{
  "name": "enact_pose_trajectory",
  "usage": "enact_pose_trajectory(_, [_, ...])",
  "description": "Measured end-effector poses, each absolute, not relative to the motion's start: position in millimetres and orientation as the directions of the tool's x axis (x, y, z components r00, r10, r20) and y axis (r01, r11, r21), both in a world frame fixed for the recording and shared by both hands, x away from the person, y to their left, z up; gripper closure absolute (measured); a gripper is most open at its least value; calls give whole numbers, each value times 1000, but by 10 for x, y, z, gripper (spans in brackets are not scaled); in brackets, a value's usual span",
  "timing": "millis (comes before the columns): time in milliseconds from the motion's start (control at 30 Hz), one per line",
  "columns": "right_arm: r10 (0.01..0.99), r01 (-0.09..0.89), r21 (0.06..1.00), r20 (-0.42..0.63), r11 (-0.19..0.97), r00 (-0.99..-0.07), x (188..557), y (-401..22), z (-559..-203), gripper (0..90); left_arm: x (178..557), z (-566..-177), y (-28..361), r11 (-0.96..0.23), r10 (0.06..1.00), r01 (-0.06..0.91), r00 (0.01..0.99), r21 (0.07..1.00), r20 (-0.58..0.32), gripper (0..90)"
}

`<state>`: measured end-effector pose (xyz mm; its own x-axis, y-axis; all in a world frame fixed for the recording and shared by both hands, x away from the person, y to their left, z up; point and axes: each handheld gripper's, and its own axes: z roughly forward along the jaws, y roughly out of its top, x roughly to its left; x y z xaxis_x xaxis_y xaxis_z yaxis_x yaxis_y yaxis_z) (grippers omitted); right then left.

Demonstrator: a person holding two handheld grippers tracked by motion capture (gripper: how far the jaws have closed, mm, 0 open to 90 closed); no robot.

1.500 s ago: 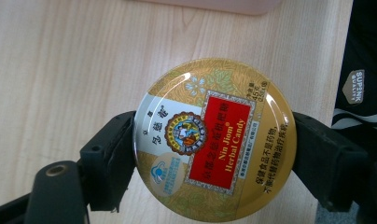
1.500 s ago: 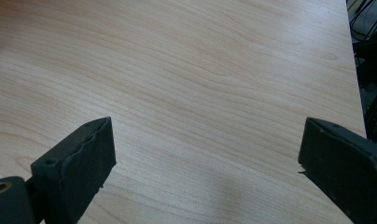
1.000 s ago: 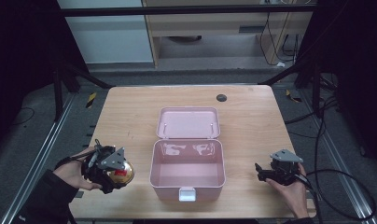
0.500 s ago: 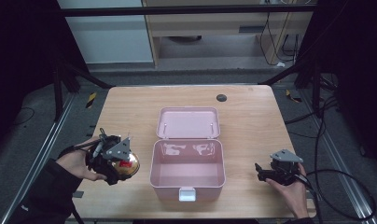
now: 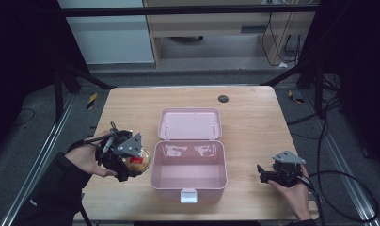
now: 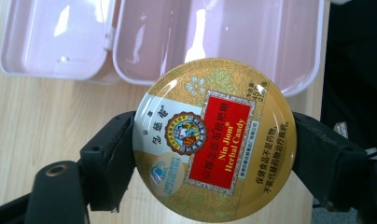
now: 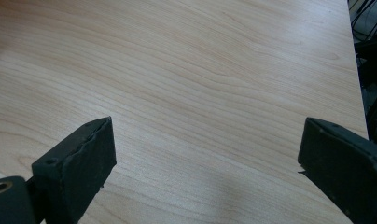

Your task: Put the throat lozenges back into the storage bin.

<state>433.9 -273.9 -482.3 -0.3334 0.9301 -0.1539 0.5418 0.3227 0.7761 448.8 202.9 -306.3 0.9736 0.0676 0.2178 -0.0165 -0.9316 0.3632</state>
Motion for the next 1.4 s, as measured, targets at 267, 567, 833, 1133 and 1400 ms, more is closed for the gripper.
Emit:
enact_pose_trajectory(267, [931,545,775,-149,319,-334,4338,-2732,-4827,45,4535,-3037,1831,-931,45,-38,975,363,218,200])
enact_pose_trajectory(567, [929,546,772,-154,325,-336,4342,-2730,-4833,44,4583,-3068,1662,-931,25,-55,976,361,214,200])
enact_pose_trajectory(833, [929,547,771,-154,326,-336,4342,-2732,-4830,43,4639,-3134,1476,-934,4,-72,978,351,210,200])
enact_pose_trajectory(1133, [927,545,770,-158,331,-340,4345,-2730,-4836,41,4689,-3243,1381,-935,-4,-73,980,346,198,199])
enact_pose_trajectory(1400, [926,547,768,-158,334,-344,4347,-2722,-4843,40,4719,-3379,1361,-938,-6,-71,982,340,188,199])
